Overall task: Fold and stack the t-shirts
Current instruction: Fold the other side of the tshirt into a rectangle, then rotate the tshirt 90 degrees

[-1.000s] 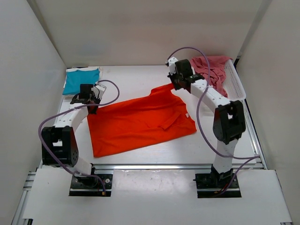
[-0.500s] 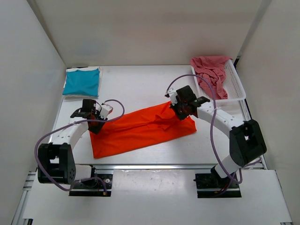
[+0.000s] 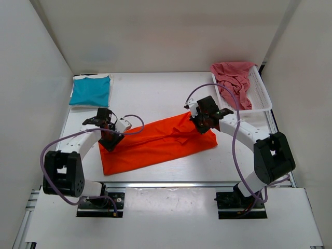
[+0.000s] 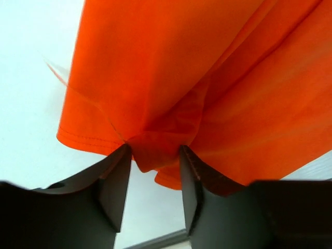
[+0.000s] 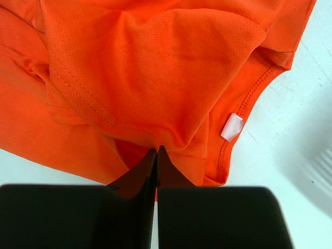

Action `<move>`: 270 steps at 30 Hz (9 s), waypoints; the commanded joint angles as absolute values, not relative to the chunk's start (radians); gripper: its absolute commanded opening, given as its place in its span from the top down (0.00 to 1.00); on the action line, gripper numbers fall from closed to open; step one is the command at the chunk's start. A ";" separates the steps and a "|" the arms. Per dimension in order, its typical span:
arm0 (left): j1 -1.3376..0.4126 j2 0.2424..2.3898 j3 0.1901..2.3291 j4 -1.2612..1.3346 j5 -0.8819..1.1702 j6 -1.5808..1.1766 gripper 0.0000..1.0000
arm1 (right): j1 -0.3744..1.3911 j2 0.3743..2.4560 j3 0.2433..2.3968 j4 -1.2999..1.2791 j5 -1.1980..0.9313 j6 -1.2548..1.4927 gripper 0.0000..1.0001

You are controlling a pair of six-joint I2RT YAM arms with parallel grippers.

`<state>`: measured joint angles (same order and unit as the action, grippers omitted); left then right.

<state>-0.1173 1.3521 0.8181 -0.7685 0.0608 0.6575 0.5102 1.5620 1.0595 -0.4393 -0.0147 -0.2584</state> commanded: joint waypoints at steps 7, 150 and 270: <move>-0.107 1.410 0.880 -0.816 0.003 0.695 0.57 | 0.508 1.523 1.054 -0.394 -0.035 -0.273 1.00; 0.035 1.560 0.766 -0.480 -0.390 0.586 0.35 | 0.299 1.992 1.360 -0.334 -0.149 -0.101 1.00; 0.031 1.163 0.827 -0.578 0.210 0.166 0.22 | 0.468 2.085 2.024 -0.618 -0.317 0.012 0.19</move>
<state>0.0437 1.2201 0.8246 -0.5812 0.1444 0.2031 0.4362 2.2379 2.1574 -0.5861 -0.2306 0.0242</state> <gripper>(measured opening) 0.776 0.815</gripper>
